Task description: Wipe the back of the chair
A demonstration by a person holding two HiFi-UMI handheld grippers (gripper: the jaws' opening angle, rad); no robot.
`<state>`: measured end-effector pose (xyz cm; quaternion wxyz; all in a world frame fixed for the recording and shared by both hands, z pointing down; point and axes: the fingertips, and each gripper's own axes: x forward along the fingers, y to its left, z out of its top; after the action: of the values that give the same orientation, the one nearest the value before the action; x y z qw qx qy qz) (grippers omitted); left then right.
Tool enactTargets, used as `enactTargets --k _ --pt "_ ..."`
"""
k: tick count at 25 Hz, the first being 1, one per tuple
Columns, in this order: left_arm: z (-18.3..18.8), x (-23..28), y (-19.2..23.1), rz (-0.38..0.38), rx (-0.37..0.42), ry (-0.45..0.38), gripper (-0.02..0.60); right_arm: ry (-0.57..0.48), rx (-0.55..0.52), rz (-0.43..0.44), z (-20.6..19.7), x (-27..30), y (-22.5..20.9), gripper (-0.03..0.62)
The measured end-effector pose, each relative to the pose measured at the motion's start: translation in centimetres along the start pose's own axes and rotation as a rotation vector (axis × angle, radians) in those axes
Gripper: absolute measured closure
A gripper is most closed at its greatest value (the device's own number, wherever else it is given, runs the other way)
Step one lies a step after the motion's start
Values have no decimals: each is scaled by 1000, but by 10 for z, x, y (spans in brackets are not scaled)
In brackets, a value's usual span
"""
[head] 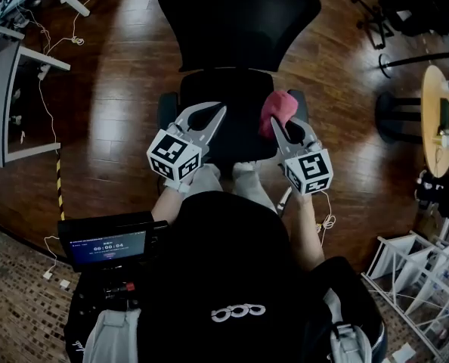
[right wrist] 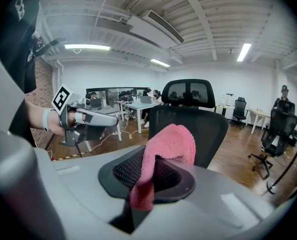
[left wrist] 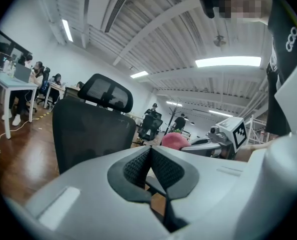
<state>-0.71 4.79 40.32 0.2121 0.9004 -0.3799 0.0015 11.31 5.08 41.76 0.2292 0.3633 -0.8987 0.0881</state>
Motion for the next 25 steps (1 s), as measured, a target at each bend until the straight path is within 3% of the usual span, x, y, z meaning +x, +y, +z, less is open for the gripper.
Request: enactTargets --k 6,15,25 --pt "-4 8 6 61 -55 -17 589 -27 -19 94 11 39 -14 556" --pt "0 -4 14 126 -55 -53 589 -7 -90 180 34 127 -23 556" --pt "9 -4 46 175 -65 -58 589 -31 -212 255 114 255 -22 556"
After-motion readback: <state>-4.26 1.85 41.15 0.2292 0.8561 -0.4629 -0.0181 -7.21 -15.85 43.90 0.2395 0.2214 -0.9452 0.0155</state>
